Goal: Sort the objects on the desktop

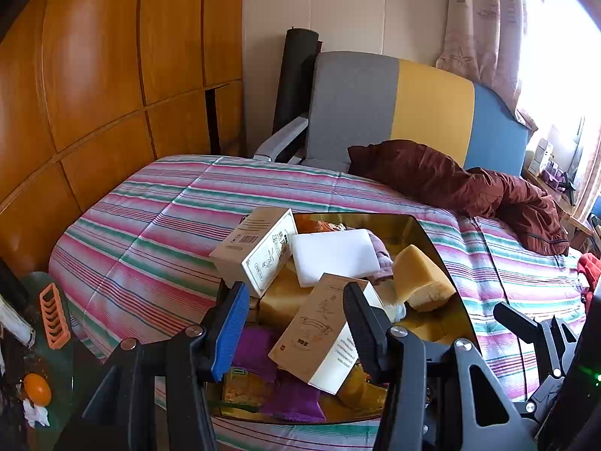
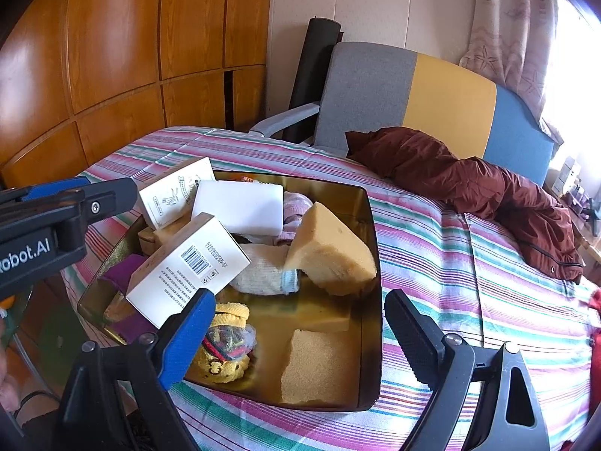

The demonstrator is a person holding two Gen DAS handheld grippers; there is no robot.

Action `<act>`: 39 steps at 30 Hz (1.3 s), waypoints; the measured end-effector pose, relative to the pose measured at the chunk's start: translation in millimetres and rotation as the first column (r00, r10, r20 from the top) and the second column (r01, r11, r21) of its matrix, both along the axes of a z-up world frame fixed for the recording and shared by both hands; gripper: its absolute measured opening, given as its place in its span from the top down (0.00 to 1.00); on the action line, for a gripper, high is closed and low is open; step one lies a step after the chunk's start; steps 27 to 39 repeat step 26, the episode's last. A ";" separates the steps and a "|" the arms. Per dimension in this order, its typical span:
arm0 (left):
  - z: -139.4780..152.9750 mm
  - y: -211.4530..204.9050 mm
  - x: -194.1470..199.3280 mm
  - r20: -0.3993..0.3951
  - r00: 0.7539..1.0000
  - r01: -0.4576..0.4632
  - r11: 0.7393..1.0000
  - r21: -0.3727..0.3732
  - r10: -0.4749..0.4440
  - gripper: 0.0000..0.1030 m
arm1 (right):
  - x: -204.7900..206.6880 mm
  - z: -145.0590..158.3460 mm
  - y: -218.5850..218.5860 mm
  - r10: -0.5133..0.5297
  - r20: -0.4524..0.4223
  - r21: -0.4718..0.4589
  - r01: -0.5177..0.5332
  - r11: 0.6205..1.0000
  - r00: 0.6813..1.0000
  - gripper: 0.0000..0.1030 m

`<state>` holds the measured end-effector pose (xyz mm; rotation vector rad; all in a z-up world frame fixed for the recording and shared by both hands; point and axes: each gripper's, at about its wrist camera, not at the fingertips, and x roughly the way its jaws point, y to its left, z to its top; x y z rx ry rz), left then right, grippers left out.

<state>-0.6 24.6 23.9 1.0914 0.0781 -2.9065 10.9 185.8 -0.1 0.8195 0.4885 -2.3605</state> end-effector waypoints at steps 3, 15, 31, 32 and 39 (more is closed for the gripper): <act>0.5 -0.6 -0.1 -0.002 1.000 -0.003 1.000 -0.002 0.003 0.49 | 0.4 -0.1 -0.5 0.001 -0.007 0.004 -0.001 1.000 1.000 0.11; 0.9 -2.0 -0.7 -0.001 1.000 -0.006 1.000 -0.002 0.006 0.54 | 0.6 -0.7 -0.7 0.002 -0.017 0.006 -0.002 1.000 1.000 0.11; 0.8 -7.3 0.4 -0.021 0.999 -0.031 0.999 -0.008 0.031 0.55 | 1.6 1.3 2.4 -0.008 -0.031 0.001 0.008 1.000 0.999 0.11; 0.8 -7.3 0.4 -0.021 0.999 -0.031 0.999 -0.008 0.031 0.55 | 1.6 1.3 2.4 -0.008 -0.031 0.001 0.008 1.000 0.999 0.11; 0.8 -7.3 0.4 -0.021 0.999 -0.031 0.999 -0.008 0.031 0.55 | 1.6 1.3 2.4 -0.008 -0.031 0.001 0.008 1.000 0.999 0.11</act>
